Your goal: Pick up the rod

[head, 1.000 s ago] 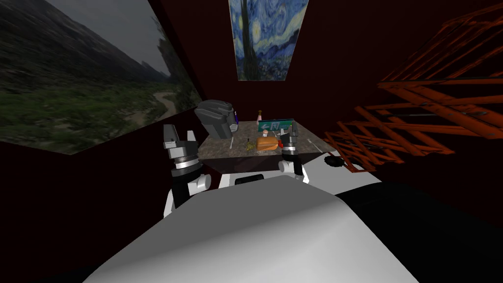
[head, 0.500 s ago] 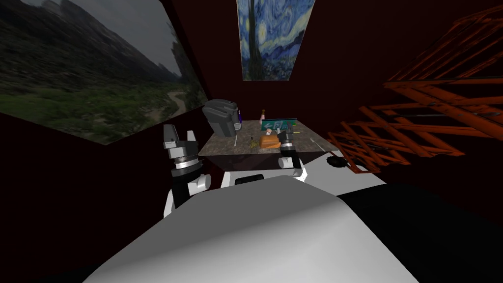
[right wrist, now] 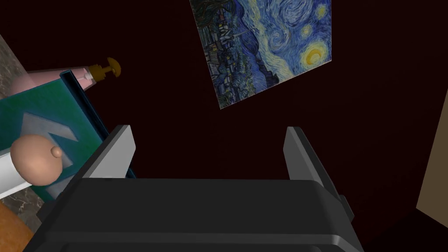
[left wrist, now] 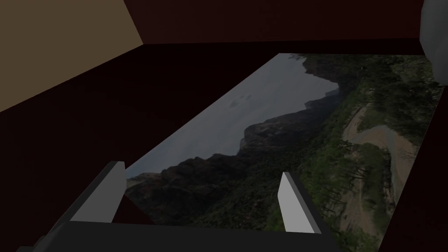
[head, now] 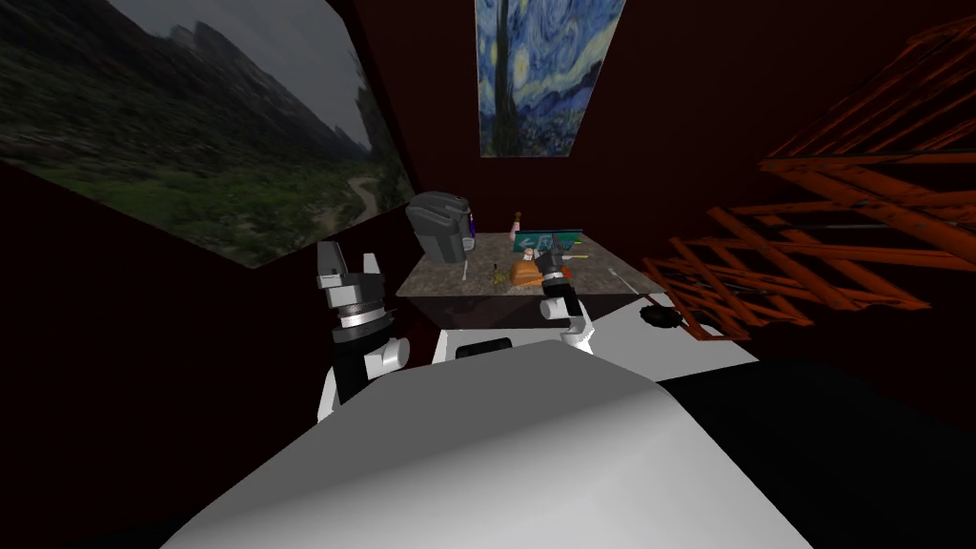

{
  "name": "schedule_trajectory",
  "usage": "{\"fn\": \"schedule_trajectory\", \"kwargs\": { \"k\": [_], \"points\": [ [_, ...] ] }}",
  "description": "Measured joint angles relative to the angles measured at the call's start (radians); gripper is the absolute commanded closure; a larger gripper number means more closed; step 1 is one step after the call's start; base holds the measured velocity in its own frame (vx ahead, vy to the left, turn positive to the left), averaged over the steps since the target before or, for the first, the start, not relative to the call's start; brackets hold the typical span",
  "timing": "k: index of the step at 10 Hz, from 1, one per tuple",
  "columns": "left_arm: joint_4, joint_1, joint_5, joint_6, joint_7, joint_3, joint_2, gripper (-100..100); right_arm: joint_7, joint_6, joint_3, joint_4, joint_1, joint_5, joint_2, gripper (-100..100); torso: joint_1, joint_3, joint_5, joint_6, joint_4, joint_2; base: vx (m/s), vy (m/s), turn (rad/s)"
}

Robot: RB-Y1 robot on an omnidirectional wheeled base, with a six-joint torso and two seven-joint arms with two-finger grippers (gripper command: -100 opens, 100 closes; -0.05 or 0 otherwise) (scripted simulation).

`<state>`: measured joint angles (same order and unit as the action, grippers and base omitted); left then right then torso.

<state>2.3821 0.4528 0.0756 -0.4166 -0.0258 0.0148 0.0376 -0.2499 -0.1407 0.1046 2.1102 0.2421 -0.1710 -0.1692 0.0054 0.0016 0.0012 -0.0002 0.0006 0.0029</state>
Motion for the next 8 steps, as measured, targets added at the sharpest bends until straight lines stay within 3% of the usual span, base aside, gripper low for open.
{"fn": "schedule_trajectory", "kwargs": {
  "k": [6, 8],
  "points": [
    [0.000, 0.000, 0.000, 0.000, 0.000, 0.000, 0.000, 0, -0.124, 0.156, 0.030, -0.100, -0.123, -0.019, -0.030, -100, 0.001, -0.001, 0.000, 0.000, 0.000, -0.001, -0.035, 0.080, 0.062],
    [0.000, 0.000, 0.000, 0.000, 0.000, 0.000, 0.000, 0, -0.155, 0.208, 0.037, -0.109, -0.142, -0.023, -0.035, -100, -0.004, -0.001, -0.001, 0.001, 0.000, -0.001, -0.024, 0.041, 0.034]
  ]
}}
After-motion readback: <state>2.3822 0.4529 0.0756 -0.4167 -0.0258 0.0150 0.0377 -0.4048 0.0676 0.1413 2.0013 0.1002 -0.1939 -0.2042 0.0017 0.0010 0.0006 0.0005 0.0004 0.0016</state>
